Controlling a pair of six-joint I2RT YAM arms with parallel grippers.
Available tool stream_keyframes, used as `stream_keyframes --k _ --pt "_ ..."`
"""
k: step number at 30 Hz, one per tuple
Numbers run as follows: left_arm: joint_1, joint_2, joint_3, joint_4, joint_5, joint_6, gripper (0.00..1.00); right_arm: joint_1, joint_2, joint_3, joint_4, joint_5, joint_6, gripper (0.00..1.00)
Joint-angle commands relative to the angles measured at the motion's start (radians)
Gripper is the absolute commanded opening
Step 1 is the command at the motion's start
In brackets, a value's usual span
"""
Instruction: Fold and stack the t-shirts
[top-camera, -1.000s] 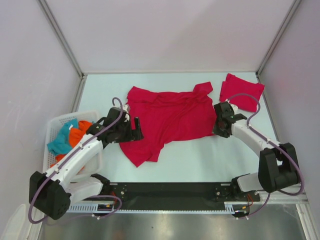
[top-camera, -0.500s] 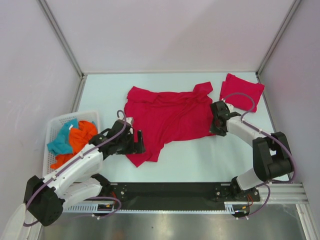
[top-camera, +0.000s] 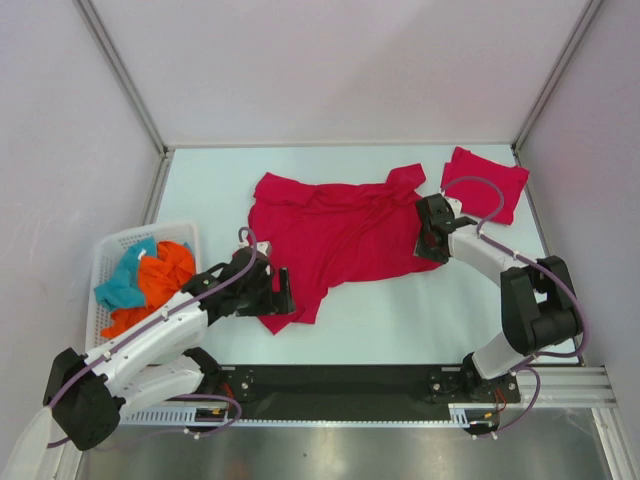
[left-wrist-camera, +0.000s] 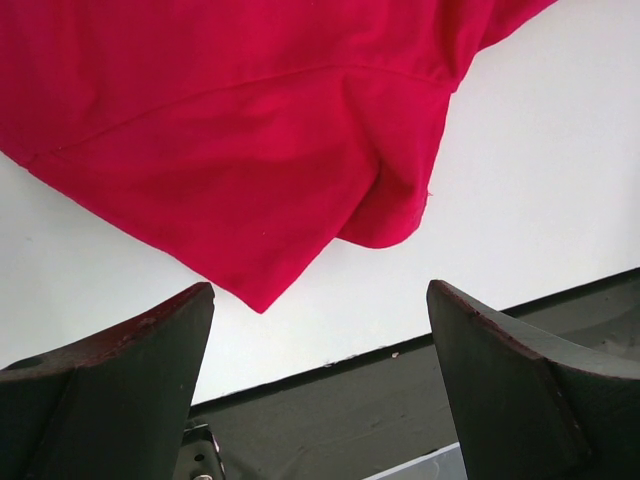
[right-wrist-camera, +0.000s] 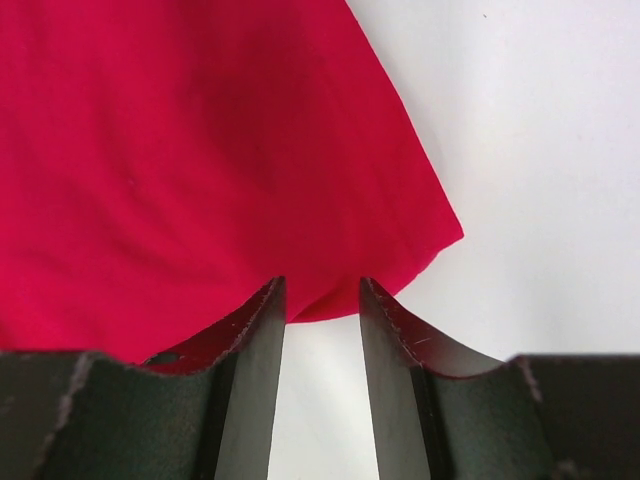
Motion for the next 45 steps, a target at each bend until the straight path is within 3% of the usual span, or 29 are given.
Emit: stream_keyframes --k 1,22,36,45 --pt "-0.019 -0.025 0.01 -0.011 -0.038 -0.026 0.93 0.007 -0.028 0.006 0.004 0.041 0.001 0.41" --pt "-0.079 0.001 -0.006 0.004 -0.033 -0.057 0.94 0.003 -0.069 -0.109 0.029 0.055 0.027 0.42" --pt "-0.092 0.043 0.034 0.0 -0.059 -0.047 0.93 0.0 0.008 -0.074 0.053 0.072 0.018 0.4" --pt "-0.092 0.087 0.068 0.001 -0.067 -0.038 0.93 0.012 -0.026 0.015 -0.011 0.119 0.001 0.4"
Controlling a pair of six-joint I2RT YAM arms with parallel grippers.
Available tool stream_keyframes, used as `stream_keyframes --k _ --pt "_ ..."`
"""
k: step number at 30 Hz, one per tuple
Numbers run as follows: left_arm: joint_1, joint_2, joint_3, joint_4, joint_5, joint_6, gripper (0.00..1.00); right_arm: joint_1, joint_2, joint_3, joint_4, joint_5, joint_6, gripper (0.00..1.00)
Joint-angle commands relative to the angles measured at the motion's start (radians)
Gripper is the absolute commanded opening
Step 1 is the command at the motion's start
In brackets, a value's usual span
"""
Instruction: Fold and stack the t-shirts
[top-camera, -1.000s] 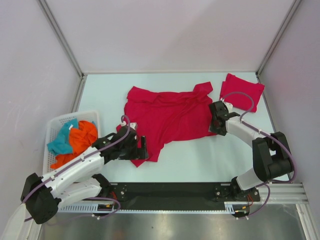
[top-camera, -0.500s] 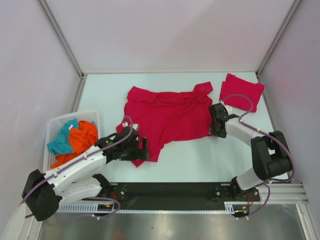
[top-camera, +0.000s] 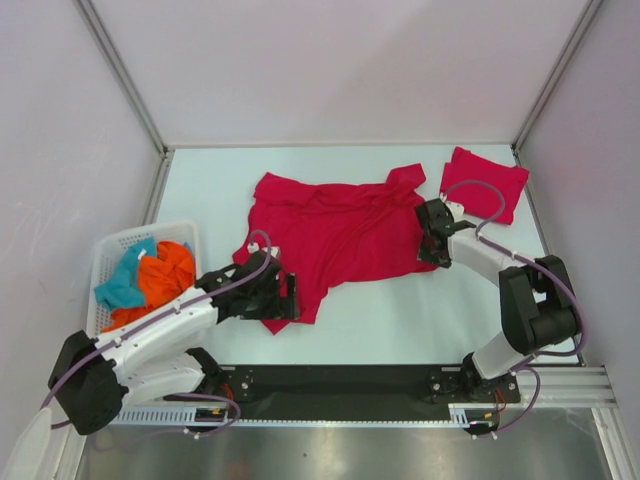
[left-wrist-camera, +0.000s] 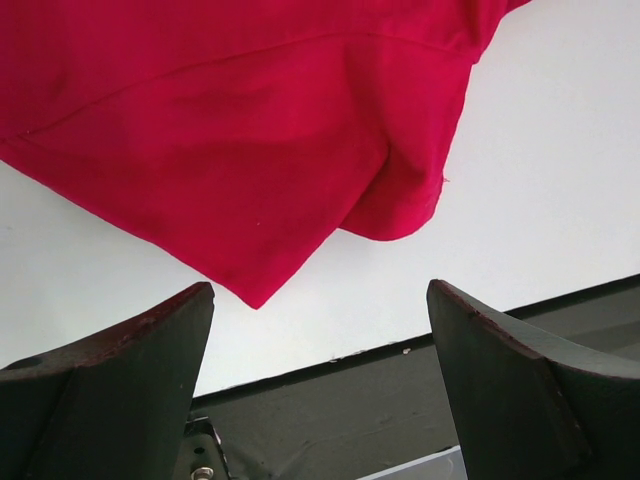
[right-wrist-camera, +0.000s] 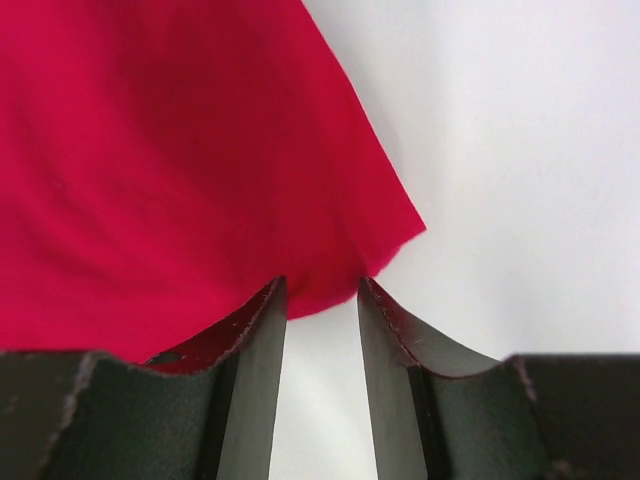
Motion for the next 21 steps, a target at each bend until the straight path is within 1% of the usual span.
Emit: stream_keyframes --k 1,4,6,12,21 --pt "-0.01 0.02 0.06 0.017 -0.019 -0.007 0.93 0.011 -0.042 0.073 -0.026 0.062 -0.005 0.4" --pt "-0.01 0.04 0.066 0.017 -0.02 -0.007 0.92 0.009 -0.042 0.073 -0.021 0.063 -0.008 0.41" --pt "-0.013 0.046 0.065 0.017 -0.019 -0.007 0.92 0.006 -0.015 0.066 -0.017 0.062 -0.01 0.41" --pt "-0.016 0.032 0.065 0.002 -0.034 -0.005 0.92 0.009 0.027 0.02 0.026 0.045 0.004 0.4" --pt "-0.019 0.051 0.062 0.005 -0.039 0.001 0.92 0.009 0.064 0.029 0.04 0.049 -0.004 0.4"
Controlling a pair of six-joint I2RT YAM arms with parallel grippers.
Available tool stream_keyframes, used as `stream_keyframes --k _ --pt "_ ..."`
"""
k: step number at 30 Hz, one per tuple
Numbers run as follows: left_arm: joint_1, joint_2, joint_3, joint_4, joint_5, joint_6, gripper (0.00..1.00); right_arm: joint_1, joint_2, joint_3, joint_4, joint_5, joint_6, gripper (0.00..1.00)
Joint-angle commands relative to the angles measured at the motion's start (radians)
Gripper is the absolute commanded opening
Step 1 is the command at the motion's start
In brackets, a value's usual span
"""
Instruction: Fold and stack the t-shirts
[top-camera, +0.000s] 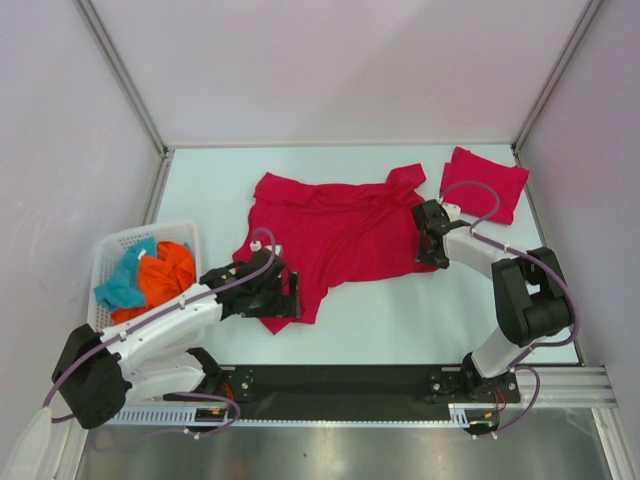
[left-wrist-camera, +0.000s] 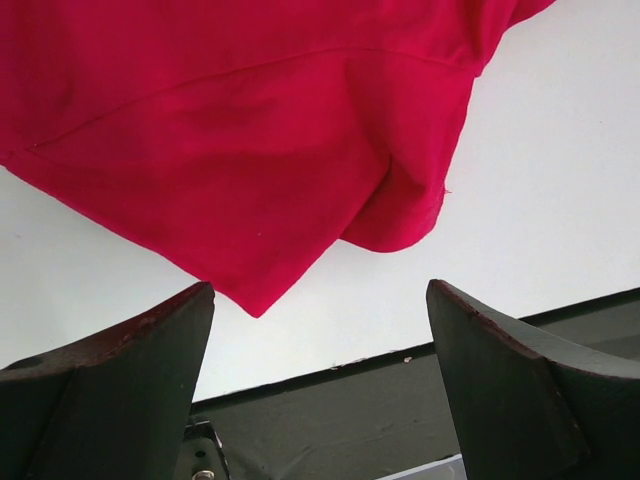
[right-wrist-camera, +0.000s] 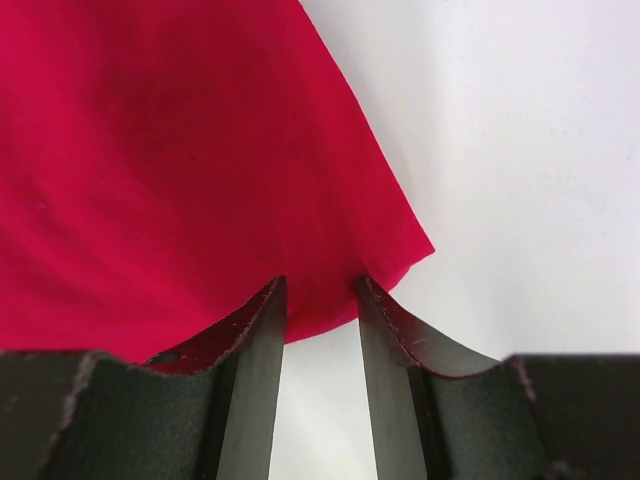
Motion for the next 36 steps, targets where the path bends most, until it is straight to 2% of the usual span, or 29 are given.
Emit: stream_keyframes --k 1,12,16,28,32,36 --pt "-0.011 0.006 0.031 0.007 -0.014 0.002 0.92 0.004 0.011 0.004 0.035 0.025 0.002 0.4" --pt "-0.017 0.055 0.001 0.064 -0.001 0.005 0.9 0.002 0.003 -0.002 0.026 0.034 -0.003 0.4" --pt "-0.023 0.098 -0.03 0.113 0.025 0.006 0.84 0.002 -0.006 -0.005 0.017 0.039 -0.001 0.4" --pt "-0.049 0.159 -0.107 0.222 0.051 -0.006 0.86 0.001 -0.08 -0.01 -0.031 0.067 -0.007 0.4" --pt "-0.057 0.167 -0.117 0.235 0.058 -0.007 0.8 0.001 -0.083 -0.021 -0.031 0.07 -0.004 0.39" --pt "-0.058 0.164 -0.123 0.246 0.059 -0.006 0.69 0.001 -0.084 -0.022 -0.031 0.071 0.0 0.36"
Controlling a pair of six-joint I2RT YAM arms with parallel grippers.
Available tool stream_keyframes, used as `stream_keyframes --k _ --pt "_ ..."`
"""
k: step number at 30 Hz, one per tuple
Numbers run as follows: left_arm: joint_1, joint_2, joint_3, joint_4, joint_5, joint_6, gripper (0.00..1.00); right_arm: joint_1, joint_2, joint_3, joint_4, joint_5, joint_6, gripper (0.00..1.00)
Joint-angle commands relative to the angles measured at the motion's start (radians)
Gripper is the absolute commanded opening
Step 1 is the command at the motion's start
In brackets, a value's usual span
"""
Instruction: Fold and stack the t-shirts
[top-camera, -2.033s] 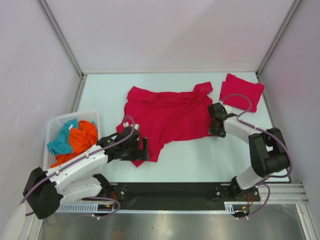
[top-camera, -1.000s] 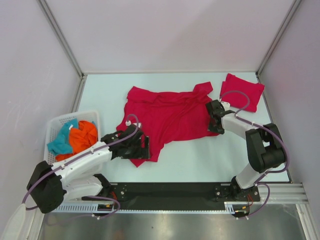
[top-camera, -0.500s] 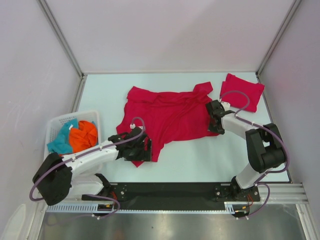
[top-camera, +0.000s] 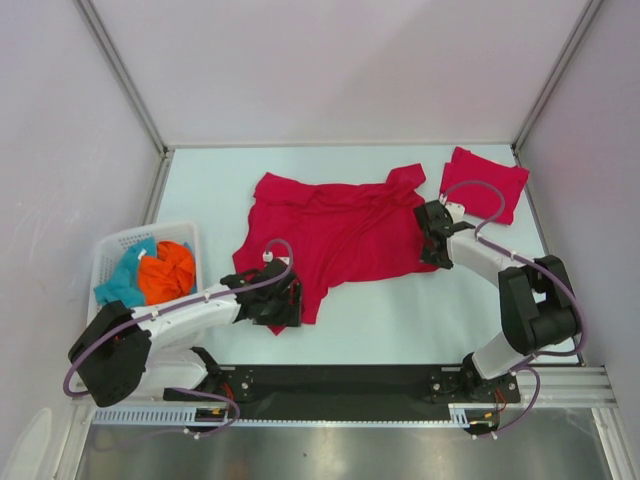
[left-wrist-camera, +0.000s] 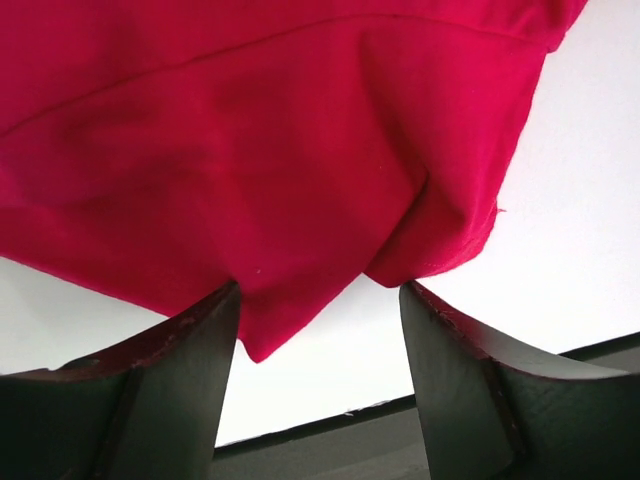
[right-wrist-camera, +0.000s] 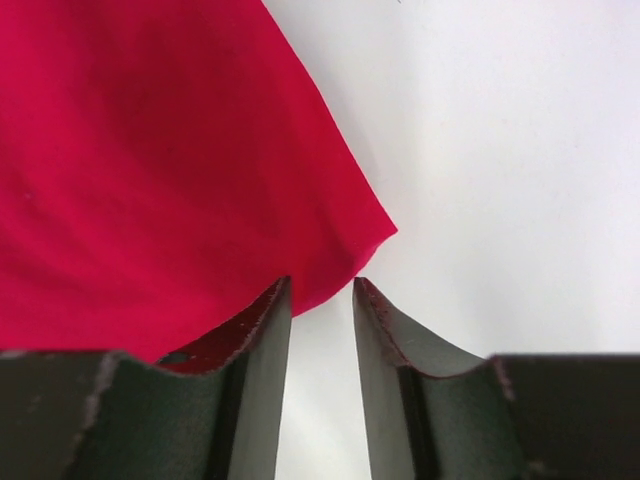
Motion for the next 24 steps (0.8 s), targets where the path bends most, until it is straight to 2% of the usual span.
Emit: stream_keyframes --k 1,6,14,16,24 --pt "-0.017 0.016 -0.028 0.081 0.04 -0.004 0.67 0.001 -0.029 -0.008 -0.009 0.035 0.002 0.34" --pt "-0.017 0.008 -0.025 0.082 0.07 -0.001 0.58 0.001 -0.026 -0.01 -0.007 0.034 0.003 0.2" --pt "-0.017 -0.01 -0.01 0.067 0.074 0.003 0.51 0.004 -0.043 -0.025 0.009 0.021 -0.01 0.07" --pt "-0.017 -0.015 -0.004 0.061 0.071 0.005 0.48 0.002 -0.052 -0.025 0.011 0.026 -0.01 0.01" --pt "-0.017 -0.032 0.014 0.038 0.064 0.011 0.39 0.007 -0.071 -0.028 0.011 0.041 -0.012 0.0"
